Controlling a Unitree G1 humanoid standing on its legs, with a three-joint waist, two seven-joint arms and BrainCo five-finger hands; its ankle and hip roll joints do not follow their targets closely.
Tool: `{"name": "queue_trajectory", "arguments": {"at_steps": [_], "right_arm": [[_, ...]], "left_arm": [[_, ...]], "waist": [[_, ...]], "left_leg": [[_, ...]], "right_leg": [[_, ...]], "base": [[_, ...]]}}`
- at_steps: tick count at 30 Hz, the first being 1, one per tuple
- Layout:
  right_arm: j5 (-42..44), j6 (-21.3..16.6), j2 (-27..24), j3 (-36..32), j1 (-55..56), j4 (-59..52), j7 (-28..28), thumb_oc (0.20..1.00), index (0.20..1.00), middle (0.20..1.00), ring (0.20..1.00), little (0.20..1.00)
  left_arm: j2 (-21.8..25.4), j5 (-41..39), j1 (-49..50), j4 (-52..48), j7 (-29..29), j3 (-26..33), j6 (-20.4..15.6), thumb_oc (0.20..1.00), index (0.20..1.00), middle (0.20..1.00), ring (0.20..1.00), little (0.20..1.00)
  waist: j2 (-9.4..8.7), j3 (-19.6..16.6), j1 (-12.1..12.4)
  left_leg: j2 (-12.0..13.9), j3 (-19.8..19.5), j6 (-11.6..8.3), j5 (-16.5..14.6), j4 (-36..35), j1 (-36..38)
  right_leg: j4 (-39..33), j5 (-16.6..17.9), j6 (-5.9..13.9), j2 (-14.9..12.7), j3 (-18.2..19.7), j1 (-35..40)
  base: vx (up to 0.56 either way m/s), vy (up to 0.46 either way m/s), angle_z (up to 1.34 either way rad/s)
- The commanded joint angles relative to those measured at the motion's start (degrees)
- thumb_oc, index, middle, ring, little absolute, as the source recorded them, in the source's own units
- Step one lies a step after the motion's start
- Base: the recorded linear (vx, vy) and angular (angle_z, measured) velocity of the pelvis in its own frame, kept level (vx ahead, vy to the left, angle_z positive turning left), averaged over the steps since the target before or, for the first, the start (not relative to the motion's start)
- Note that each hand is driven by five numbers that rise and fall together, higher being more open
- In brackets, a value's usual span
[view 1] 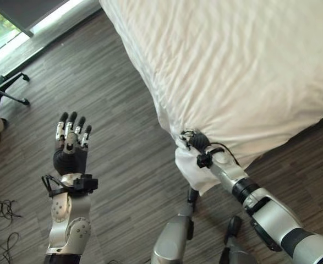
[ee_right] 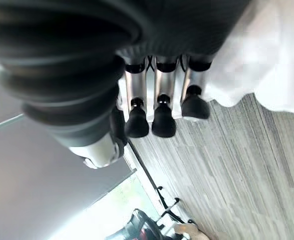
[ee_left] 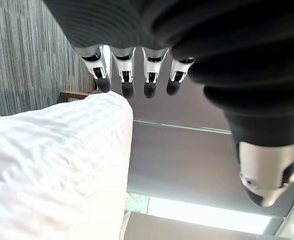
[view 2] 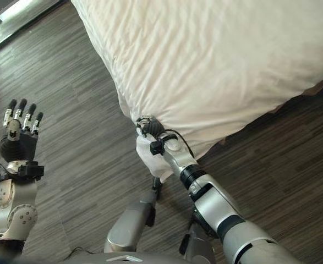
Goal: Making the bed.
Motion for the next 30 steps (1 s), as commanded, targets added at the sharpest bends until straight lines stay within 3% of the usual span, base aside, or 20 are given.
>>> {"name": "queue_trajectory", "arguments": {"at_steps": [1, 4, 11, 13, 15, 16, 17, 20, 23, 26, 27, 28, 29, 30], "right_arm": [[0.42, 2.05, -5.26, -1.44, 1.75, 6.91, -3.36, 0.200, 0.200, 0.200, 0.200, 0.200], [1.03, 2.93, -6.22, -6.39, 9.82, 13.32, -2.99, 0.200, 0.200, 0.200, 0.200, 0.200], [-1.97, 3.00, -7.49, -8.57, 20.73, 16.39, -1.18, 0.200, 0.200, 0.200, 0.200, 0.200], [1.53, 2.19, -11.36, -16.31, 23.39, 17.97, -1.97, 0.200, 0.200, 0.200, 0.200, 0.200], [2.23, 1.77, -12.97, -18.73, 24.22, 18.08, -2.15, 0.200, 0.200, 0.200, 0.200, 0.200], [3.04, 0.96, -16.89, -23.45, 25.54, 18.49, -3.04, 0.200, 0.200, 0.200, 0.200, 0.200], [3.04, 0.96, -16.96, -23.48, 25.49, 18.50, -3.02, 0.200, 0.200, 0.200, 0.200, 0.200], [4.75, -0.69, -24.74, -32.39, 28.85, 18.70, -5.42, 0.200, 0.200, 0.200, 0.200, 0.200], [7.86, -5.44, -29.80, -43.51, 34.56, 11.49, -10.43, 0.200, 0.200, 0.200, 0.200, 0.200], [4.36, -10.07, -30.01, -49.52, 41.92, -4.83, -14.39, 0.200, 0.200, 0.200, 0.200, 0.200], [4.00, -9.79, -29.68, -49.83, 42.42, -5.61, -14.79, 0.200, 0.200, 0.200, 0.200, 0.200], [2.59, -10.71, -28.29, -50.95, 43.90, -11.62, -15.81, 1.000, 1.000, 1.000, 1.000, 1.000], [1.95, -13.07, -25.67, -52.76, 45.75, -18.71, -16.22, 1.000, 1.000, 1.000, 1.000, 1.000], [1.89, -13.03, -25.60, -52.79, 45.80, -18.80, -16.27, 1.000, 1.000, 1.000, 1.000, 1.000]], "left_arm": [[0.16, 1.70, -1.66, -0.52, -0.47, 0.85, -3.41, 1.000, 1.000, 1.000, 1.000, 1.000], [-2.55, 2.36, -1.72, -0.04, -0.50, 0.33, -2.95, 1.000, 1.000, 1.000, 1.000, 1.000], [-3.86, 3.96, -0.74, -0.80, -0.67, 0.83, -3.02, 1.000, 1.000, 1.000, 1.000, 1.000], [-3.80, 4.51, 0.37, -1.26, -0.76, 2.70, -3.46, 1.000, 1.000, 1.000, 1.000, 1.000], [-3.78, 4.46, 0.85, -0.85, -1.01, 3.87, -3.60, 1.000, 1.000, 1.000, 1.000, 1.000], [-3.70, 4.41, 1.25, -0.08, -1.31, 5.34, -3.98, 1.000, 1.000, 1.000, 1.000, 1.000], [-3.75, 4.40, 1.18, -0.06, -1.32, 5.32, -3.99, 1.000, 1.000, 1.000, 1.000, 1.000], [-3.60, 3.81, 0.77, 2.39, -1.94, 6.83, -4.37, 1.000, 1.000, 1.000, 1.000, 1.000], [-2.96, 4.94, -0.23, 2.77, -2.30, 5.82, -4.27, 1.000, 1.000, 1.000, 1.000, 1.000], [-3.38, 4.68, -0.91, 3.70, -2.49, 4.64, -3.91, 1.000, 1.000, 1.000, 1.000, 1.000], [-3.34, 4.67, -0.92, 3.74, -2.52, 4.46, -3.94, 1.000, 1.000, 1.000, 1.000, 1.000], [-3.45, 5.14, -1.20, 3.74, -2.13, 4.47, -3.90, 1.000, 1.000, 1.000, 1.000, 1.000], [-3.90, 5.70, -0.55, 4.65, -1.80, 4.78, -3.63, 1.000, 1.000, 1.000, 1.000, 1.000], [-3.87, 5.70, -0.54, 4.64, -1.80, 4.76, -3.63, 1.000, 1.000, 1.000, 1.000, 1.000]], "waist": [[0.17, 0.41, -0.39], [0.87, 1.19, -2.00], [0.91, 1.88, -4.96], [1.12, 2.46, -6.70], [1.18, 2.54, -7.13], [0.76, 2.69, -8.26], [0.91, 2.63, -8.14], [-0.14, 2.08, -10.51], [-1.33, 0.14, -14.66], [-2.22, -1.60, -18.11], [-2.13, -1.63, -17.95], [-2.58, -1.83, -19.14], [-3.09, -2.39, -20.56], [-3.11, -2.43, -20.41]], "left_leg": [[1.67, 1.25, -3.36, 3.99, 0.38, -1.63], [1.37, 2.14, -3.04, 3.46, 0.38, -1.15], [1.56, 3.27, -3.04, 3.04, 0.38, -0.29], [1.40, 3.34, -3.20, 2.67, 0.38, 0.32], [1.62, 3.53, -3.22, 2.79, 0.38, 0.31], [1.54, 3.57, -3.25, 2.37, 0.38, 0.91], [1.73, 3.60, -3.26, 2.63, 0.38, 0.66], [1.67, 3.66, -3.18, 1.82, 0.38, 1.70], [1.65, 3.78, -2.92, 0.66, 0.38, 3.74], [1.88, 4.18, -2.69, -0.03, 0.38, 6.03], [1.98, 4.16, -2.66, 0.26, 0.38, 5.93], [2.39, 4.69, -2.62, 0.10, 0.38, 6.92], [3.59, 6.48, -2.74, 0.19, 0.38, 8.26], [3.63, 6.60, -2.75, 0.18, 0.38, 8.26]], "right_leg": [[0.71, 2.33, 2.30, -3.12, 3.68, 0.53], [0.71, 2.44, 2.64, -3.60, 4.27, 0.11], [0.71, 2.52, 2.70, -3.69, 4.88, -0.16], [0.71, 2.18, 2.80, -3.99, 4.87, 0.01], [0.71, 2.36, 2.77, -3.83, 5.10, -0.20], [0.71, 2.03, 2.90, -3.86, 5.28, 0.20], [0.71, 2.32, 2.83, -3.67, 5.37, -0.08], [0.71, 1.66, 2.99, -3.81, 5.38, 0.76], [0.71, 1.39, 3.01, -3.87, 6.17, 2.27], [1.41, 0.72, 3.04, -4.03, 7.06, 3.96], [1.45, 0.95, 3.00, -3.92, 7.08, 3.85], [2.61, 1.17, 2.87, -3.85, 7.21, 3.61], [4.31, 1.25, 2.62, -2.97, 8.26, 2.84], [4.38, 1.25, 2.61, -2.94, 8.39, 2.74]], "base": [[0.02, 0.053, -0.19], [0.01, 0.063, -0.07], [0.00, 0.026, -0.15], [0.01, 0.033, -0.19], [0.00, 0.000, 0.00], [0.01, 0.006, -0.04], [0.03, -0.013, -0.07], [0.03, -0.006, 0.00], [0.09, -0.002, 0.06], [0.05, -0.019, -0.04], [0.01, -0.018, -0.12], [-0.06, -0.040, -0.16], [-0.04, -0.040, -0.18], [-0.08, -0.066, -0.47]]}}
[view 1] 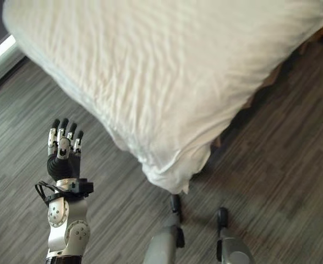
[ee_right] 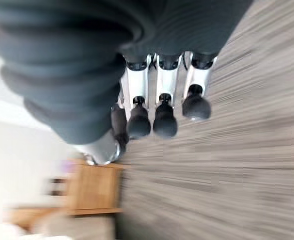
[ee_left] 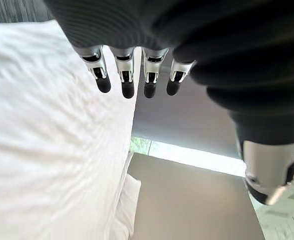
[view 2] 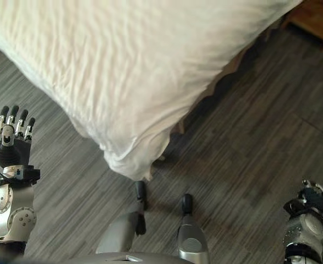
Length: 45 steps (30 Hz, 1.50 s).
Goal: Making the bed.
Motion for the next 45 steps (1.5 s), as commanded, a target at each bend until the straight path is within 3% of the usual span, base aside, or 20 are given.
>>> {"name": "queue_trajectory", "arguments": {"at_steps": [1, 2, 4, 5, 7, 10, 11, 12, 13, 14, 16, 17, 18, 19, 20, 21, 25, 34, 38, 45], "right_arm": [[-4.05, -6.88, 0.83, 1.34, 1.28, -5.21, -3.00, 1.000, 1.000, 1.000, 1.000, 1.000], [-9.70, -6.80, 2.34, 6.41, -3.66, -14.26, -5.70, 1.000, 1.000, 1.000, 1.000, 1.000], [-10.12, -6.51, 2.65, 6.61, -3.58, -14.75, -6.11, 1.000, 1.000, 1.000, 1.000, 1.000], [-11.98, -7.10, 4.46, 6.25, -2.21, -21.56, -5.88, 1.000, 1.000, 1.000, 1.000, 1.000], [-11.20, -7.71, 5.26, 7.49, -2.38, -26.14, -4.52, 1.000, 1.000, 1.000, 1.000, 1.000], [-12.97, -7.67, 4.01, 10.00, -4.08, -31.88, -3.41, 1.000, 1.000, 1.000, 1.000, 1.000], [-14.31, -7.41, 2.52, 13.31, -6.71, -35.29, -1.50, 1.000, 1.000, 1.000, 1.000, 1.000], [-14.32, -7.40, 2.53, 13.33, -6.71, -35.31, -1.51, 1.000, 1.000, 1.000, 1.000, 1.000], [-14.09, -7.35, 2.64, 14.12, -6.89, -36.89, -0.53, 1.000, 1.000, 1.000, 1.000, 1.000], [-13.10, -7.23, 3.06, 14.44, -5.57, -38.65, 1.96, 1.000, 1.000, 1.000, 1.000, 1.000], [-13.33, -7.10, 3.69, 13.50, -4.30, -38.95, 1.78, 1.000, 1.000, 1.000, 1.000, 1.000], [-13.19, -7.40, 3.91, 11.53, -2.86, -40.19, 1.95, 1.000, 1.000, 1.000, 1.000, 1.000], [-12.09, -7.86, 4.62, 11.72, -2.41, -41.30, 2.11, 1.000, 1.000, 1.000, 1.000, 1.000], [-14.88, -9.37, 3.59, 11.29, -3.36, -40.58, 0.53, 1.000, 1.000, 1.000, 1.000, 1.000], [-13.05, -5.99, 5.27, 11.30, -1.15, -42.64, 2.58, 1.000, 1.000, 1.000, 1.000, 1.000], [-11.42, -5.96, 6.48, 12.69, 1.86, -45.05, 5.26, 1.000, 1.000, 1.000, 1.000, 1.000], [-11.32, -5.16, 7.04, 12.63, 3.82, -43.93, 5.41, 1.000, 1.000, 1.000, 1.000, 1.000], [-7.87, -2.78, 8.46, 15.66, 7.44, -42.86, 9.36, 1.000, 1.000, 1.000, 1.000, 1.000], [-9.17, -2.20, 8.05, 15.28, 8.39, -42.73, 9.41, 1.000, 1.000, 1.000, 1.000, 1.000], [-9.29, -2.51, 8.64, 15.29, 7.79, -42.57, 8.28, 1.000, 1.000, 1.000, 1.000, 1.000]], "left_arm": [[-0.34, 2.78, -0.23, 0.71, 0.61, 1.58, -3.25, 1.000, 1.000, 1.000, 1.000, 1.000], [-1.28, 3.77, 1.85, -0.73, 1.82, 4.50, -3.29, 1.000, 1.000, 1.000, 1.000, 1.000], [-1.28, 3.85, 2.08, -0.95, 1.88, 4.72, -3.17, 1.000, 1.000, 1.000, 1.000, 1.000], [-2.36, 3.16, 3.02, -1.05, 1.08, 6.02, -3.18, 1.000, 1.000, 1.000, 1.000, 1.000], [-3.76, 2.71, 3.17, 0.47, 0.94, 5.64, -2.71, 1.000, 1.000, 1.000, 1.000, 1.000], [-5.35, 4.03, 4.19, 1.64, 1.51, 5.05, -1.96, 1.000, 1.000, 1.000, 1.000, 1.000], [-7.06, 4.89, 6.95, 0.61, 0.75, 5.38, -1.70, 1.000, 1.000, 1.000, 1.000, 1.000], [-7.07, 4.90, 6.97, 0.59, 0.76, 5.40, -1.68, 1.000, 1.000, 1.000, 1.000, 1.000], [-8.07, 3.87, 7.64, 0.45, -0.03, 5.89, -1.53, 1.000, 1.000, 1.000, 1.000, 1.000], [-9.67, 3.75, 8.02, -0.48, -1.14, 4.77, -1.45, 1.000, 1.000, 1.000, 1.000, 1.000], [-9.83, 3.54, 8.45, -0.94, -1.62, 4.18, -1.34, 1.000, 1.000, 1.000, 1.000, 1.000], [-9.96, 2.61, 8.31, -1.94, -3.16, 3.06, -0.84, 1.000, 1.000, 1.000, 1.000, 1.000], [-10.00, 2.39, 8.14, -2.20, -3.85, 0.21, -0.08, 1.000, 1.000, 1.000, 1.000, 1.000], [-9.64, 3.88, 8.30, -2.00, -2.85, 0.54, -1.45, 1.000, 1.000, 1.000, 1.000, 1.000], [-9.67, 2.15, 8.01, -3.33, -4.20, -0.52, 0.21, 1.000, 1.000, 1.000, 1.000, 1.000], [-10.01, 2.23, 8.70, -3.67, -4.38, -1.03, 0.84, 1.000, 1.000, 1.000, 1.000, 1.000], [-9.41, 2.89, 5.91, -1.94, -4.60, -4.42, 1.30, 1.000, 1.000, 1.000, 1.000, 1.000], [-8.38, 5.70, 6.70, -1.20, -2.44, -1.55, 0.61, 1.000, 1.000, 1.000, 1.000, 1.000], [-7.29, 10.56, 6.97, -1.13, -1.11, -1.18, 0.69, 1.000, 1.000, 1.000, 1.000, 1.000], [-8.13, 10.17, 6.58, -0.48, 0.04, -1.61, 0.43, 1.000, 1.000, 1.000, 1.000, 1.000]], "waist": [[-0.23, -3.40, -0.84], [-0.96, -3.98, 3.35], [-1.09, -3.63, 3.26], [-2.46, -4.39, 2.82], [-3.03, -5.39, 2.64], [-3.72, -5.11, 3.07], [-5.19, -4.81, 4.82], [-5.17, -4.89, 4.80], [-6.06, -5.36, 5.42], [-7.50, -5.66, 6.44], [-7.91, -5.88, 6.85], [-8.01, -6.54, 7.06], [-7.10, -7.70, 6.71], [-6.79, -7.90, 6.60], [-6.32, -8.32, 5.89], [-6.20, -9.41, 4.68], [-5.52, -11.83, 2.43], [-4.79, -13.34, 1.66], [-4.83, -13.53, 1.20], [-5.05, -13.58, 0.87]], "left_leg": [[3.96, 3.51, -3.22, 0.40, 0.39, 2.55], [10.13, 12.38, -5.53, 1.14, 0.39, 6.50], [10.20, 12.48, -5.64, 1.14, 0.39, 6.98], [13.73, 13.82, -6.95, 3.43, 0.39, 7.99], [15.22, 15.25, -7.52, 4.95, 0.81, 9.65], [15.45, 12.15, -7.58, 5.48, 4.28, 11.15], [11.88, 0.35, -5.72, 3.22, 13.97, 10.75], [11.92, 0.30, -5.71, 3.13, 14.17, 10.55], [9.78, -3.15, -4.42, 1.10, 16.26, 9.78], [4.10, -8.14, -2.34, -1.96, 20.48, 7.28], [2.21, -9.15, -1.60, -3.35, 20.70, 5.90], [-2.37, -11.34, -0.60, -5.45, 17.39, 4.15], [-6.02, -12.43, 0.36, -4.79, 10.81, 4.88], [-5.74, -12.19, 0.49, -4.91, 9.03, 6.78], [-5.72, -11.77, 0.09, -4.19, 7.94, 8.03], [-5.82, -11.54, 0.70, -4.62, 5.13, 10.14], [-6.22, -10.45, 1.99, -4.43, 0.95, 13.58], [-6.51, -9.48, 3.24, -6.44, 0.39, 15.98], [-6.35, -8.98, 3.32, -6.86, 0.39, 16.50], [-5.87, -6.61, 3.36, -7.30, 0.39, 16.77]], "right_leg": [[6.67, -0.51, 2.42, -3.31, 0.47, -2.19], [12.74, -0.32, 2.95, -9.82, -16.82, -2.48], [12.48, -0.25, 2.93, -9.72, -16.78, -1.94], [13.74, -1.86, 2.45, -7.15, -13.72, -2.99], [11.00, -2.51, 1.55, -4.67, -12.63, -1.55], [9.13, -2.61, 0.39, -2.36, -10.59, 0.66], [7.91, -1.16, -1.02, -0.76, -5.31, 0.41], [7.86, -1.10, -1.02, -0.74, -5.33, 0.34], [6.66, -0.70, -1.39, -0.38, -2.96, 0.79], [5.20, 0.09, -2.04, 0.38, 1.26, 2.38], [5.10, -0.06, -2.23, 0.45, 2.17, 3.10], [4.71, -0.19, -2.22, 0.94, 3.58, 4.45], [4.99, 0.42, -2.05, 2.84, 4.39, 4.28], [5.84, 0.36, -1.54, 3.26, 4.21, 4.22], [5.19, 0.03, -1.62, 3.72, 4.48, 4.30], [4.79, -0.03, -1.68, 3.98, 4.62, 4.03], [3.89, 0.83, -1.29, 3.86, 5.82, 4.91], [3.60, 0.95, -0.71, 4.11, 8.95, 5.58], [3.35, 1.09, -0.60, 4.22, 9.65, 5.79], [2.58, 2.37, 0.11, 4.54, 11.16, 5.18]], "base": [[-0.21, -0.284, -0.76], [-0.21, -0.287, -0.67], [-0.11, -0.272, -1.15], [-0.03, -0.415, -1.83], [0.02, -0.442, -1.40], [0.02, -0.226, -0.99], [-0.02, -0.146, -1.12], [0.01, -0.219, -1.33], [0.11, -0.231, -1.64], [0.15, -0.279, -1.77], [0.13, -0.128, -1.09], [0.20, -0.008, -0.76], [0.23, -0.031, -0.79], [0.14, 0.021, -0.40], [0.06, 0.045, -0.69], [0.12, 0.096, -0.75], [0.09, 0.054, -0.28], [0.05, 0.037, -0.08], [0.02, 0.009, -0.22], [0.00, -0.005, -0.20]]}}
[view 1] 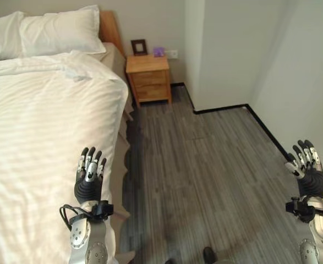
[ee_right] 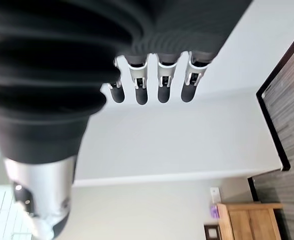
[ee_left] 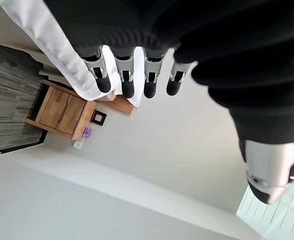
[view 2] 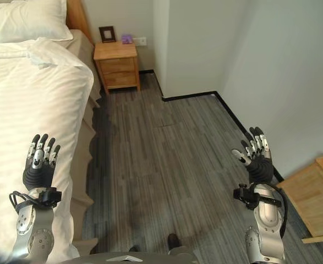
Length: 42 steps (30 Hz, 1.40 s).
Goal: Making the bed.
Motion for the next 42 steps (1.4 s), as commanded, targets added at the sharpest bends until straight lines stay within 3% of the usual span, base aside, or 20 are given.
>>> {"name": "queue_trajectory", "arguments": {"at_steps": [1, 12, 14, 16, 18, 19, 22, 24, 27, 28, 29, 30, 31, 32, 33, 34, 38, 40, 41, 42], "right_arm": [[1.18, -2.14, -1.11, -1.33, -3.82, -1.37, -0.73, 1.000, 1.000, 1.000, 1.000, 1.000], [5.37, -2.05, 0.28, 0.87, -5.96, -1.33, -0.89, 1.000, 1.000, 1.000, 1.000, 1.000], [5.65, -2.21, 0.04, 1.92, -7.44, -1.34, -0.76, 1.000, 1.000, 1.000, 1.000, 1.000], [5.38, -2.18, -0.27, 3.05, -8.91, -1.96, -0.59, 1.000, 1.000, 1.000, 1.000, 1.000], [4.79, -2.35, 0.08, 4.20, -10.41, -1.71, -1.29, 1.000, 1.000, 1.000, 1.000, 1.000], [5.80, -2.14, 1.28, 4.69, -10.42, -2.05, -1.31, 1.000, 1.000, 1.000, 1.000, 1.000], [5.78, -2.29, 0.68, 3.93, -9.42, -2.85, -1.12, 1.000, 1.000, 1.000, 1.000, 1.000], [4.86, -2.09, 0.18, 3.85, -8.94, -3.76, -1.65, 1.000, 1.000, 1.000, 1.000, 1.000], [5.11, -1.95, -0.63, 2.97, -8.03, -4.73, -0.36, 1.000, 1.000, 1.000, 1.000, 1.000], [5.36, -2.11, -1.00, 2.89, -7.82, -4.78, 0.17, 1.000, 1.000, 1.000, 1.000, 1.000], [5.72, -2.44, -1.72, 2.96, -7.54, -4.16, 0.60, 1.000, 1.000, 1.000, 1.000, 1.000], [5.76, -2.49, -1.80, 2.94, -7.58, -4.09, 0.62, 1.000, 1.000, 1.000, 1.000, 1.000], [8.56, -3.23, -2.36, 3.47, -8.66, -3.86, 0.48, 1.000, 1.000, 1.000, 1.000, 1.000], [8.61, -3.25, -2.35, 3.46, -8.72, -3.81, 0.52, 1.000, 1.000, 1.000, 1.000, 1.000], [9.94, -3.24, -2.57, 3.37, -8.32, -4.04, 1.16, 1.000, 1.000, 1.000, 1.000, 1.000], [9.78, -3.68, -3.59, 2.00, -7.86, -3.94, -0.08, 1.000, 1.000, 1.000, 1.000, 1.000], [9.72, -3.35, -5.03, 0.86, -8.61, -3.05, -2.50, 1.000, 1.000, 1.000, 1.000, 1.000], [10.00, -3.18, -5.68, 0.44, -8.54, -3.55, -1.15, 1.000, 1.000, 1.000, 1.000, 1.000], [10.01, -3.18, -5.67, 0.44, -8.52, -3.55, -1.15, 1.000, 1.000, 1.000, 1.000, 1.000], [9.54, -2.88, -6.10, 0.59, -8.38, -3.76, -0.42, 1.000, 1.000, 1.000, 1.000, 1.000]], "left_arm": [[2.29, 1.67, -2.07, 0.49, 0.69, 1.15, -2.66, 1.000, 1.000, 1.000, 1.000, 1.000], [3.36, 3.80, -2.89, 1.86, 4.49, 4.32, -3.30, 1.000, 1.000, 1.000, 1.000, 1.000], [4.62, 3.98, -4.74, 2.06, 5.46, 4.81, -3.96, 1.000, 1.000, 1.000, 1.000, 1.000], [5.83, 5.08, -6.16, 1.32, 6.14, 4.66, -4.29, 1.000, 1.000, 1.000, 1.000, 1.000], [6.38, 7.18, -6.45, 1.38, 7.25, 4.67, -4.33, 1.000, 1.000, 1.000, 1.000, 1.000], [6.44, 7.17, -6.44, 1.18, 7.30, 4.92, -4.43, 1.000, 1.000, 1.000, 1.000, 1.000], [6.59, 4.52, -7.18, 1.44, 6.18, 4.97, -4.53, 1.000, 1.000, 1.000, 1.000, 1.000], [7.22, 6.65, -8.34, 1.68, 7.39, 4.02, -4.38, 1.000, 1.000, 1.000, 1.000, 1.000], [8.21, 9.71, -9.39, 1.33, 6.80, 3.08, -4.34, 1.000, 1.000, 1.000, 1.000, 1.000], [8.02, 8.47, -9.51, 1.57, 6.07, 3.07, -4.55, 1.000, 1.000, 1.000, 1.000, 1.000], [6.39, 5.01, -9.88, 1.61, 4.77, 2.48, -5.23, 1.000, 1.000, 1.000, 1.000, 1.000], [6.35, 4.91, -9.89, 1.65, 4.69, 2.48, -5.26, 1.000, 1.000, 1.000, 1.000, 1.000], [4.50, 0.36, -10.60, 1.79, 4.28, 2.33, -5.32, 1.000, 1.000, 1.000, 1.000, 1.000], [4.54, 0.32, -10.63, 1.80, 4.23, 2.36, -5.32, 1.000, 1.000, 1.000, 1.000, 1.000], [4.01, -0.47, -10.13, 1.61, 3.76, 2.27, -5.04, 1.000, 1.000, 1.000, 1.000, 1.000], [4.28, -0.45, -9.87, 1.03, 3.35, 2.10, -4.58, 1.000, 1.000, 1.000, 1.000, 1.000], [3.79, -1.67, -11.15, 1.90, 4.33, 0.87, -4.39, 1.000, 1.000, 1.000, 1.000, 1.000], [3.83, -2.43, -10.98, 2.08, 3.23, 0.48, -4.29, 1.000, 1.000, 1.000, 1.000, 1.000], [3.84, -2.44, -10.96, 2.08, 3.22, 0.47, -4.30, 1.000, 1.000, 1.000, 1.000, 1.000], [3.64, -3.13, -10.58, 2.46, 2.34, 0.13, -4.36, 1.000, 1.000, 1.000, 1.000, 1.000]], "waist": [[0.31, -0.13, 0.38], [-0.44, 0.66, 0.92], [-0.36, 1.90, 1.32], [-0.17, 3.81, 1.61], [-0.01, 5.07, 2.01], [0.67, 5.30, 1.61], [0.95, 5.55, -0.05], [1.35, 5.55, -1.94], [1.26, 4.59, -3.65], [1.20, 4.19, -3.67], [1.92, 3.86, -3.76], [2.04, 3.78, -3.95], [1.38, 3.99, -3.42], [1.21, 3.89, -3.58], [0.03, 4.51, -2.46], [-2.17, 6.22, -0.90], [-3.09, 7.27, 1.21], [-3.04, 6.32, 2.02], [-3.16, 6.31, 2.03], [-3.13, 5.86, 3.46]], "left_leg": [[-0.29, 0.10, -0.13, 1.55, 0.67, -0.47], [0.52, 2.60, -0.37, 0.47, 0.94, 0.70], [0.83, 2.76, -0.07, 0.21, 1.30, 0.16], [1.11, 3.35, 0.40, -0.47, 1.94, -0.57], [0.86, 4.14, 0.51, -1.60, 2.37, 0.44], [1.71, 4.22, -0.31, -2.29, 1.69, 2.77], [3.17, 1.96, -2.27, -3.58, 0.68, 5.81], [4.73, 0.85, -3.65, -5.13, 0.67, 8.44], [6.93, -0.56, -5.35, -4.76, 0.67, 11.84], [8.20, -1.06, -5.94, -3.64, 1.65, 12.54], [10.79, -1.94, -7.08, 3.33, 7.70, 10.75], [10.95, -2.21, -7.22, 3.29, 7.92, 10.46], [12.76, -3.46, -6.94, 10.70, 23.17, 5.48], [12.59, -3.70, -6.97, 10.83, 23.40, 5.04], [12.51, -3.58, -5.86, 12.02, 31.42, 1.47], [12.19, -3.22, -4.69, 13.37, 46.63, -6.61], [11.91, 0.29, -4.52, 9.31, 46.34, -18.89], [9.82, 3.02, -4.72, 8.96, 37.41, -20.66], [9.69, 3.11, -4.69, 9.07, 37.17, -20.50], [8.07, 4.32, -4.68, 9.85, 28.04, -22.08]], "right_leg": [[3.63, -0.17, 2.91, 2.63, -1.38, 0.97], [3.98, -0.68, 3.27, 2.58, -1.88, 1.40], [9.87, -1.94, 3.59, 2.99, -2.93, -1.56], [19.10, -1.26, 6.36, 3.32, -4.68, -7.09], [25.29, 3.30, 9.72, 1.24, -8.26, -11.33], [23.17, 4.02, 9.74, -1.40, -10.61, -13.78], [14.74, 5.58, 8.22, -4.60, -10.06, -16.13], [8.54, 7.24, 8.44, -5.07, -10.12, -17.46], [7.92, 7.68, 9.03, -4.09, -8.54, -17.62], [9.02, 7.28, 8.13, -3.25, -8.75, -17.20], [10.96, 5.89, 5.95, -1.26, -8.95, -16.18], [11.17, 5.74, 5.81, -1.22, -9.19, -16.34], [12.66, 2.63, 2.06, 0.71, -10.35, -13.23], [12.53, 2.87, 2.01, 0.51, -10.44, -13.38], [12.51, 1.40, 0.15, 1.17, -10.63, -10.68], [12.33, -0.23, -2.97, 1.45, -9.93, -7.33], [10.73, -3.21, -3.44, 1.21, -10.10, -0.67], [8.80, -3.72, -3.00, 0.72, -10.24, 1.87], [8.75, -3.72, -2.97, 0.59, -10.22, 1.92], [7.49, -4.44, -2.28, 0.68, -10.03, 4.33]], "base": [[0.00, -0.010, -0.30], [0.02, 0.003, -0.07], [-0.05, 0.005, -0.05], [-0.05, 0.022, -0.15], [0.19, -0.003, -0.74], [0.39, -0.077, -0.72], [0.42, -0.139, 0.00], [0.45, -0.159, 0.51], [0.42, -0.202, 0.34], [0.50, -0.335, 0.31], [0.34, -0.255, 0.44], [0.49, -0.457, 0.51], [0.28, -0.309, 0.23], [0.44, -0.488, 0.27], [0.34, -0.530, -0.06], [0.47, -0.652, -0.08], [0.41, -0.274, 0.04], [0.36, -0.017, 0.40], [0.40, -0.007, 0.06], [0.40, 0.006, -0.16]]}}
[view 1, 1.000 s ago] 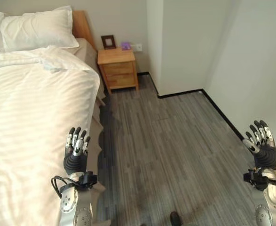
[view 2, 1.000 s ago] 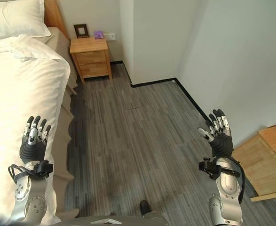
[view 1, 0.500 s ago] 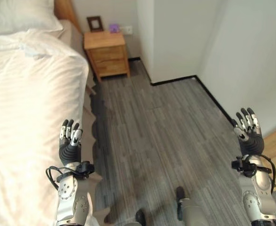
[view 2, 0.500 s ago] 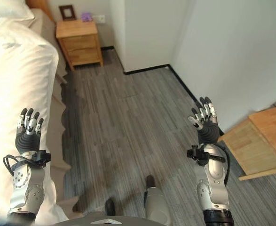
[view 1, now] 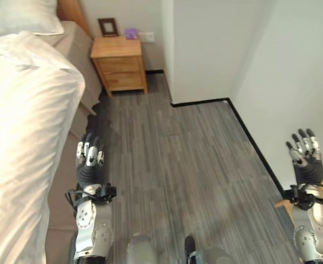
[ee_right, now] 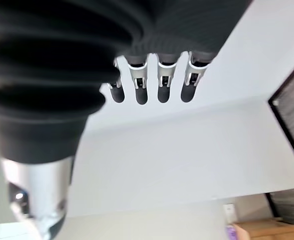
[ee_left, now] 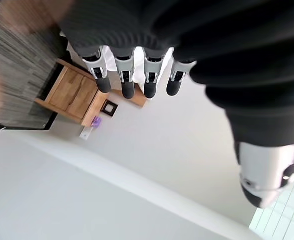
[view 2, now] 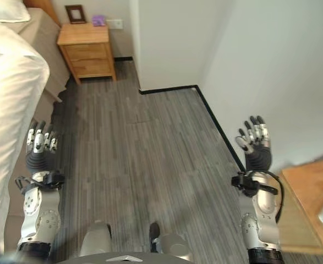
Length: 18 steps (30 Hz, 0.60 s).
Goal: Making the bed.
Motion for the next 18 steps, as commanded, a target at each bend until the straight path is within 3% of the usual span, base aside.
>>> {"name": "queue_trajectory", "arguments": {"at_steps": [1, 2, 5, 6, 7, 9, 10, 11, 12, 14, 16, 18], "right_arm": [[0.64, -2.39, -2.91, 0.35, -1.09, -4.66, 2.05, 1.000, 1.000, 1.000, 1.000, 1.000], [0.55, -2.38, -2.68, 0.89, -1.29, -4.64, 2.72, 1.000, 1.000, 1.000, 1.000, 1.000], [0.34, -1.88, -1.90, 1.69, -1.44, -5.25, 4.48, 1.000, 1.000, 1.000, 1.000, 1.000], [0.34, -1.88, -1.89, 1.70, -1.43, -5.26, 4.48, 1.000, 1.000, 1.000, 1.000, 1.000], [0.41, -0.50, -1.78, 3.79, -1.68, -5.46, 7.43, 1.000, 1.000, 1.000, 1.000, 1.000], [-0.27, -0.23, -2.04, 4.39, -1.77, -5.17, 8.14, 1.000, 1.000, 1.000, 1.000, 1.000], [-2.76, -0.03, -2.62, 5.44, -2.28, -4.74, 7.94, 1.000, 1.000, 1.000, 1.000, 1.000], [-3.94, 0.34, -2.20, 6.83, -3.28, -4.32, 7.78, 1.000, 1.000, 1.000, 1.000, 1.000], [-3.95, 0.33, -2.18, 6.86, -3.35, -4.29, 7.78, 1.000, 1.000, 1.000, 1.000, 1.000], [-4.13, 0.51, -1.32, 8.47, -4.83, -4.22, 7.99, 1.000, 1.000, 1.000, 1.000, 1.000], [-4.52, 0.78, -0.66, 9.55, -5.20, -4.47, 8.46, 1.000, 1.000, 1.000, 1.000, 1.000], [-6.02, 1.56, -0.34, 10.24, -5.14, -4.25, 8.28, 1.000, 1.000, 1.000, 1.000, 1.000]], "left_arm": [[3.42, -2.38, -0.97, -1.98, -2.13, 0.39, -2.63, 1.000, 1.000, 1.000, 1.000, 1.000], [3.19, -2.19, -0.52, -1.93, -2.37, 0.28, -2.65, 1.000, 1.000, 1.000, 1.000, 1.000], [2.90, -0.91, 0.18, -2.35, -2.46, 0.76, -2.37, 1.000, 1.000, 1.000, 1.000, 1.000], [2.90, -0.90, 0.19, -2.36, -2.46, 0.76, -2.37, 1.000, 1.000, 1.000, 1.000, 1.000], [2.79, -0.55, 0.69, -1.67, -3.27, 1.81, -2.70, 1.000, 1.000, 1.000, 1.000, 1.000], [2.85, -0.48, 0.69, -1.48, -3.19, 2.26, -2.99, 1.000, 1.000, 1.000, 1.000, 1.000], [3.09, -0.16, 0.71, -1.48, -2.75, 2.44, -3.11, 1.000, 1.000, 1.000, 1.000, 1.000], [3.57, 0.49, 0.75, -1.78, -2.13, 3.05, -3.27, 1.000, 1.000, 1.000, 1.000, 1.000], [3.58, 0.51, 0.73, -1.81, -2.11, 3.09, -3.25, 1.000, 1.000, 1.000, 1.000, 1.000], [4.20, 0.72, 0.51, -1.71, -1.29, 3.60, -3.25, 1.000, 1.000, 1.000, 1.000, 1.000], [5.01, 1.04, 0.31, -1.51, -0.61, 3.61, -3.25, 1.000, 1.000, 1.000, 1.000, 1.000], [6.00, 2.63, 0.08, -1.55, 0.00, 3.42, -2.89, 1.000, 1.000, 1.000, 1.000, 1.000]], "waist": [[0.58, -1.14, 1.99], [0.29, -1.61, 2.93], [0.65, -2.82, 3.93], [0.62, -2.78, 3.96], [0.08, -5.00, 4.50], [-0.28, -5.63, 4.78], [-1.30, -6.17, 5.06], [-2.19, -6.63, 5.91], [-2.08, -6.70, 6.08], [-2.42, -5.95, 6.35], [-1.26, -5.01, 5.93], [0.02, -3.97, 5.16]], "left_leg": [[-3.98, 0.65, 0.76, 5.81, -14.82, 5.38], [-6.49, 0.04, 0.83, 7.13, -21.72, 6.32], [-8.04, 1.91, 0.27, 9.95, -29.34, 6.75], [-8.07, 1.96, 0.27, 9.99, -29.43, 6.85], [-8.61, 4.10, 2.52, 7.13, -28.42, 8.36], [-8.96, 4.32, 3.11, 6.24, -27.97, 8.58], [-9.70, 4.58, 3.88, 4.81, -28.26, 9.87], [-10.55, 5.36, 5.17, 3.69, -30.78, 12.72], [-10.32, 5.52, 5.15, 3.95, -30.94, 12.62], [-10.87, 5.77, 6.39, 2.54, -32.26, 15.88], [-9.88, 5.23, 7.29, 1.56, -33.28, 19.04], [-9.25, 4.73, 7.94, 0.48, -34.74, 22.64]], "right_leg": [[-2.13, 2.11, 6.13, -2.49, 4.78, 3.49], [-3.49, 1.72, 6.60, -2.45, 5.01, 5.49], [-5.39, 0.86, 7.04, -1.18, 5.07, 9.68], [-5.43, 0.86, 7.05, -1.21, 5.10, 9.75], [-5.94, -0.93, 7.68, -1.87, 5.45, 12.40], [-5.56, -1.24, 7.87, -2.45, 5.68, 12.83], [-3.90, -0.43, 8.68, -3.80, 5.44, 12.60], [2.87, 3.03, 11.30, -4.97, 5.36, 10.55], [2.92, 3.22, 11.26, -4.79, 5.59, 10.26], [12.64, 8.56, 14.44, -5.42, 5.19, 7.40], [22.62, 13.00, 16.14, -4.61, 4.62, 3.03], [27.72, 13.87, 15.92, -5.16, 2.62, -1.39]], "base": [[0.60, 0.017, -0.04], [0.49, 0.026, 0.07], [0.41, 0.008, -0.11], [0.59, 0.070, -0.16], [0.43, 0.068, -0.18], [0.44, 0.083, -0.44], [0.50, 0.141, -0.41], [0.35, 0.110, -0.27], [0.30, 0.118, -0.15], [0.24, 0.105, -0.22], [0.27, 0.132, 0.04], [0.25, 0.120, 0.28]]}}
